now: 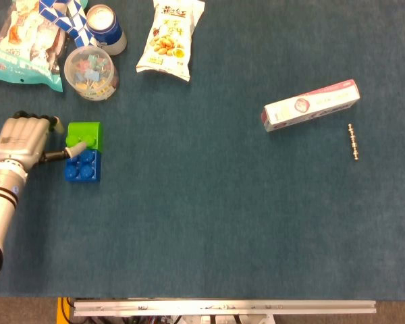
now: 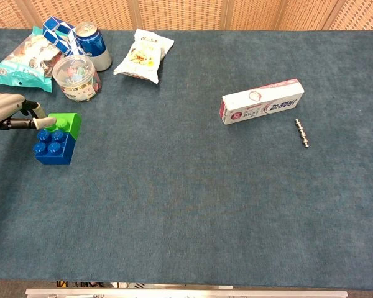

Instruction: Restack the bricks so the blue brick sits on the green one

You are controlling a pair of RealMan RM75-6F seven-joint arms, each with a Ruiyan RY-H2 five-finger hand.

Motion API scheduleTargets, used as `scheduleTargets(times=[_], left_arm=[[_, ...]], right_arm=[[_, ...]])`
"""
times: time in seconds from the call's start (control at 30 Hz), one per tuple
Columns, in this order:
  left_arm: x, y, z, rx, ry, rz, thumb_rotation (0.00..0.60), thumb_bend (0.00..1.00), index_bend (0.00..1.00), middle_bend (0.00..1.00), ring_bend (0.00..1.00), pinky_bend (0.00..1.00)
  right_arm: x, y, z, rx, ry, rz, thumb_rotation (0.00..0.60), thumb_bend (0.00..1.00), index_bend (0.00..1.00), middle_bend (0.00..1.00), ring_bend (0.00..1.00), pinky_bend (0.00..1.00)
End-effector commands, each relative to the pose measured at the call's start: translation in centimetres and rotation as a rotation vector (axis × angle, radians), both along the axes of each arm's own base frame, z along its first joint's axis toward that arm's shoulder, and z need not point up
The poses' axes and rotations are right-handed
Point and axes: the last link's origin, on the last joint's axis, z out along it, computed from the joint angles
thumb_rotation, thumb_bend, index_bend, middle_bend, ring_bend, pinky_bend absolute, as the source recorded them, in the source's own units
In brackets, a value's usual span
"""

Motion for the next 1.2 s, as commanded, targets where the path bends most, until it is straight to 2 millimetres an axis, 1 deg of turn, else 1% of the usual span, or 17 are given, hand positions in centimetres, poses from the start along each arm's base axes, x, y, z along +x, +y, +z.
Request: scheduleTargets(times=[0.03,0.5,0.67,0.83,0.93,0.97,1.0,1.1,1.2], left_arm=[[0.5,0.1,-0.5,-0.008,-0.015,-0.010,0.065,0.09,0.31,0.31,0.23,0.13],[3.7,0.1,-2.9,-0.066,-0.068,-0.101,0.068,0.09,0.31,0.31,0.23,0.13],[4.5,-0.2,-3.2,-0.076,-0.089,-0.121,0.068,0.09,0.31,0.31,0.23,0.13],[4.7,-0.2,-3.2,-0.062,-0.093,-0.135,0.068,0.09,0.30,0.31,0.23,0.13],[4.7,-0.4,-2.9,-0.042,-0.089,-0.144,0.083,0.09,0.27,0.30,0.23,0.13],[4.7,-0.5,-2.8,-0.040,-0.094,-0.144,0.097,0.09,0.26,0.30,0.23,0.13],[4.8,-0.7,-2.6,-0.038,-0.102,-0.143,0.138,0.09,0.23,0.29,0.23,0.13],[4.9,-1.3,-1.9,-0.037,-0.120,-0.159,0.296,0.09,0.19,0.28,0.23,0.13],[4.9,-1.8,-1.2,-0.045,-0.127,-0.193,0.378,0.09,0.17,0.27,0.23,0.14]], right_arm=[[0.0,0.0,0.0,0.000,-0.001,0.000,0.600,0.31,0.37,0.35,0.24,0.31],[-0.4,0.1,0.1,-0.003,-0.006,-0.009,0.600,0.31,0.37,0.35,0.24,0.31],[-0.6,0.1,0.1,-0.003,-0.009,-0.010,0.600,0.31,0.37,0.35,0.24,0.31],[-0.7,0.0,0.0,0.001,-0.015,-0.007,0.600,0.31,0.37,0.35,0.24,0.31],[-0.8,0.0,0.0,0.004,-0.018,-0.007,0.600,0.31,0.37,0.35,0.24,0.31],[-0.8,0.0,0.0,0.005,-0.018,-0.007,0.600,0.31,0.37,0.35,0.24,0.31],[-0.8,-0.1,0.0,0.005,-0.018,-0.006,0.600,0.31,0.37,0.35,0.24,0.31],[-0.8,-0.2,0.0,0.007,-0.020,-0.003,0.600,0.31,0.37,0.35,0.24,0.31],[-0.8,-0.3,-0.1,0.016,-0.019,-0.002,0.600,0.31,0.37,0.35,0.24,0.31]])
